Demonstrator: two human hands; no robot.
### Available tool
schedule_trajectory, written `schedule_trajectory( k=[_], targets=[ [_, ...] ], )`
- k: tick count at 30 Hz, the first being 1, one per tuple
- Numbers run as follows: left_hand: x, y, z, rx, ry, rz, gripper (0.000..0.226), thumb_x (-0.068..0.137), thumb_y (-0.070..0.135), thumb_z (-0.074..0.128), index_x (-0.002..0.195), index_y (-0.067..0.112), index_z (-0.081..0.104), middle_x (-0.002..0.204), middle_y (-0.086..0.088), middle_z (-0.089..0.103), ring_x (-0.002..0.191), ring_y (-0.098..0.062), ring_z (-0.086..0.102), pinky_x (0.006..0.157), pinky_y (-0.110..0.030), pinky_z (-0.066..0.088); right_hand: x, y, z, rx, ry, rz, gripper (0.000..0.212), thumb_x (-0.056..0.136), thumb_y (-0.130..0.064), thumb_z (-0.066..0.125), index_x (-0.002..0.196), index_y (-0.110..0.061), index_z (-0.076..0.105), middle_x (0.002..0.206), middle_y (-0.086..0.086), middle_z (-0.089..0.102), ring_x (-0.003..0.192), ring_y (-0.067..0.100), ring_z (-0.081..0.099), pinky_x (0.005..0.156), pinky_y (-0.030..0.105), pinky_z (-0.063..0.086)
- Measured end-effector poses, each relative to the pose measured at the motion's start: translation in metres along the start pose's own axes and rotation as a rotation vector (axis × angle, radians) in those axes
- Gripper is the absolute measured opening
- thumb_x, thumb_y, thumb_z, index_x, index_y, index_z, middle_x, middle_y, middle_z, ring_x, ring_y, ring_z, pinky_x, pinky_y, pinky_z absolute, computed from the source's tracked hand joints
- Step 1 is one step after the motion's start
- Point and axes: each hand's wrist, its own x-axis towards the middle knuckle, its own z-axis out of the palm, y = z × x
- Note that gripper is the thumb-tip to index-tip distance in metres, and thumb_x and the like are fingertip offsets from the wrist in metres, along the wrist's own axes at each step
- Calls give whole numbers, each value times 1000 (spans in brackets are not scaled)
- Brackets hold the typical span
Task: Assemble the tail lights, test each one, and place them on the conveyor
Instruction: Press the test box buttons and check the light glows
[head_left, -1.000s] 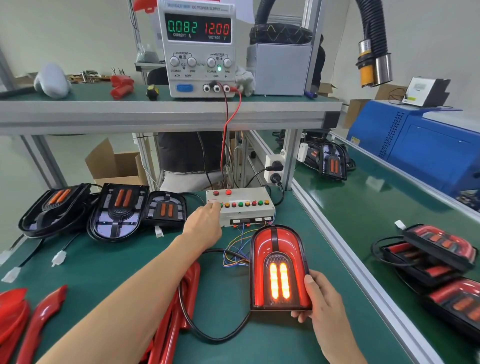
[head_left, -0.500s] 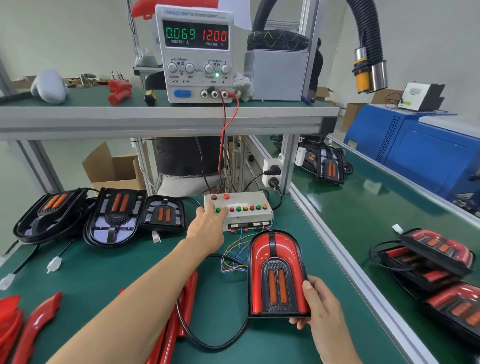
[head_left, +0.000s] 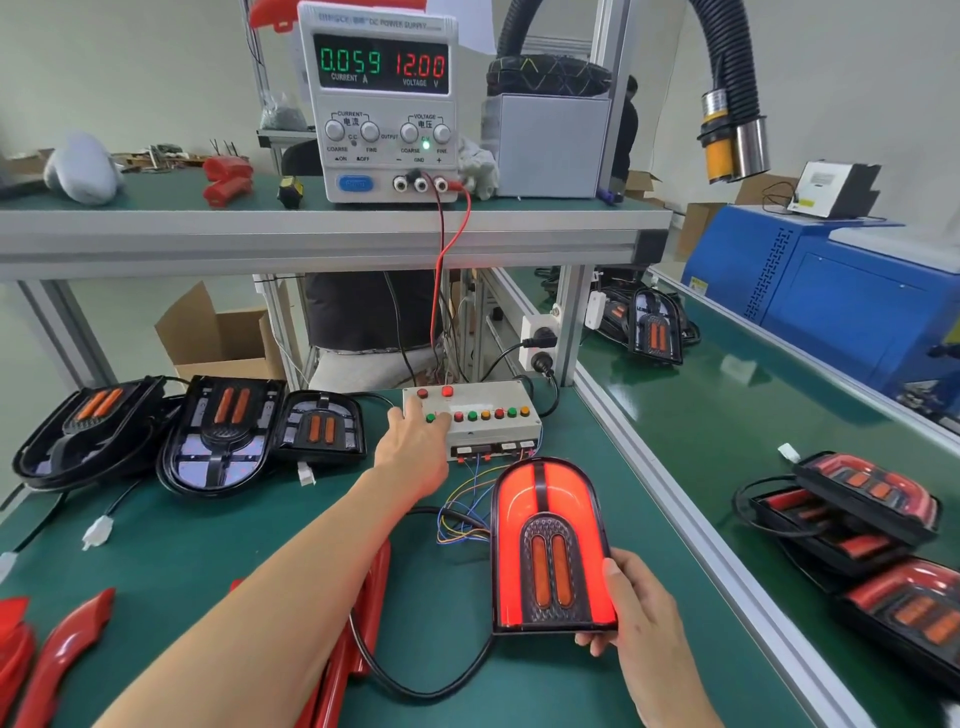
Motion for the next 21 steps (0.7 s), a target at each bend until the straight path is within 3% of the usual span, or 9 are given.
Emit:
schedule_trajectory(
  k=[21],
  targets=[
    [1,3,-2,-16,-40,-31,61,93,15,56,150,23,37,144,-17,26,126,-35,35,91,-41,49,1,2,-1,1,0,3,22,108,-27,43,116,-21,63,77,14,74,57,26,66,49,30,54]
  ],
)
